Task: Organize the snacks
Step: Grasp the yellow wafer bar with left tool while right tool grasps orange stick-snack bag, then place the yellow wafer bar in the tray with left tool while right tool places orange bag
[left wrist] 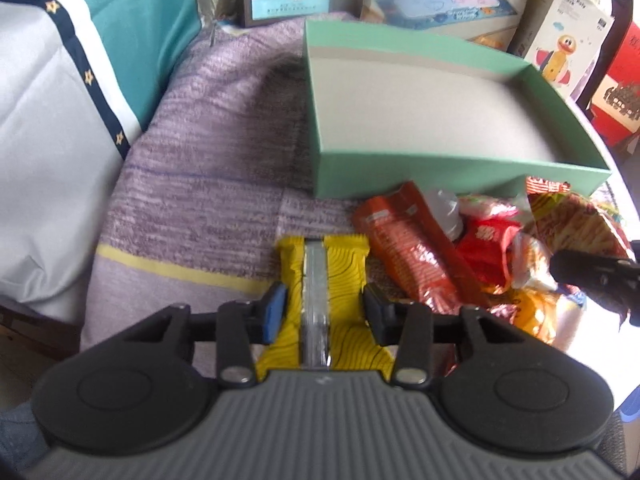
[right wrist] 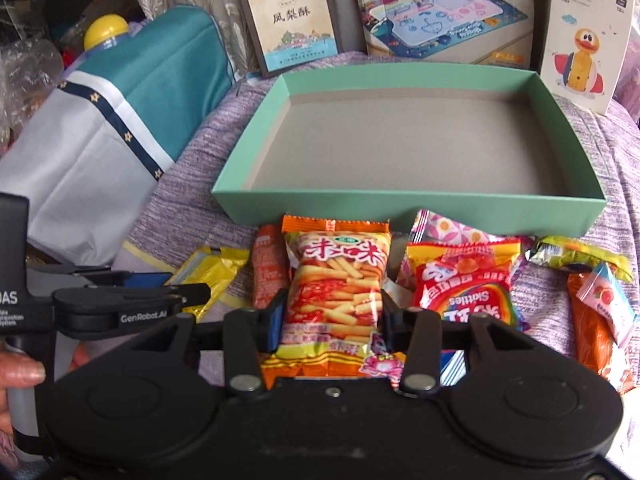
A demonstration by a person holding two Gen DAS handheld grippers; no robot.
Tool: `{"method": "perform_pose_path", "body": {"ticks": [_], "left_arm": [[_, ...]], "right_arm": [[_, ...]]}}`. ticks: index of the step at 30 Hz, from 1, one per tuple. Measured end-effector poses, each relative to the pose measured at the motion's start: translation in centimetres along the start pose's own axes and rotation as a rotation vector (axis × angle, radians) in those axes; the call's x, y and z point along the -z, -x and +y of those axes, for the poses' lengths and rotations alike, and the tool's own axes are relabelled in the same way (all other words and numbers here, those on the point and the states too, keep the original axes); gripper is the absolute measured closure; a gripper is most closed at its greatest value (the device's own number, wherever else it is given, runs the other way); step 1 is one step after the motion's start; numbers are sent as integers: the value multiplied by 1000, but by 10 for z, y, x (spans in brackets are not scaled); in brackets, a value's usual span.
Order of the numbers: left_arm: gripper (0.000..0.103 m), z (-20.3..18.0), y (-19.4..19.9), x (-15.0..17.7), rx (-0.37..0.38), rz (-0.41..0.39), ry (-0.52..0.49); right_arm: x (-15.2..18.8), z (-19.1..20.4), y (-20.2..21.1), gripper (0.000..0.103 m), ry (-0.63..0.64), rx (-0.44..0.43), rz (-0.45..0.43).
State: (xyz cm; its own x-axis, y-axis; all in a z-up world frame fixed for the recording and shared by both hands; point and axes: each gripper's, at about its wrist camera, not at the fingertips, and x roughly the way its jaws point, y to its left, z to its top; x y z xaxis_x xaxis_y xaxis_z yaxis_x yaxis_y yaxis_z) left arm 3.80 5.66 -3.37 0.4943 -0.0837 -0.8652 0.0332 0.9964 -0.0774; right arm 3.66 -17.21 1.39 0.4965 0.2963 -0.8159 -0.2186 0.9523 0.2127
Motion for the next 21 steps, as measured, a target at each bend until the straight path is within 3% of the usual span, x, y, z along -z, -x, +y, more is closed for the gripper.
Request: {"method": "perform_pose_path", "body": {"ticks": [9, 14, 21], "left_arm": [[62, 1, 40, -33, 35, -106, 11], [62, -5, 60, -65, 50, -205, -10], [61, -34, 0, -144, 12, -214, -58]], "right_arm": [[-31, -25, 9, 60, -59, 9, -59], [-53, -35, 1, 60, -87, 6, -73], [-131, -37, -67, 60, -83, 2, -68]]}}
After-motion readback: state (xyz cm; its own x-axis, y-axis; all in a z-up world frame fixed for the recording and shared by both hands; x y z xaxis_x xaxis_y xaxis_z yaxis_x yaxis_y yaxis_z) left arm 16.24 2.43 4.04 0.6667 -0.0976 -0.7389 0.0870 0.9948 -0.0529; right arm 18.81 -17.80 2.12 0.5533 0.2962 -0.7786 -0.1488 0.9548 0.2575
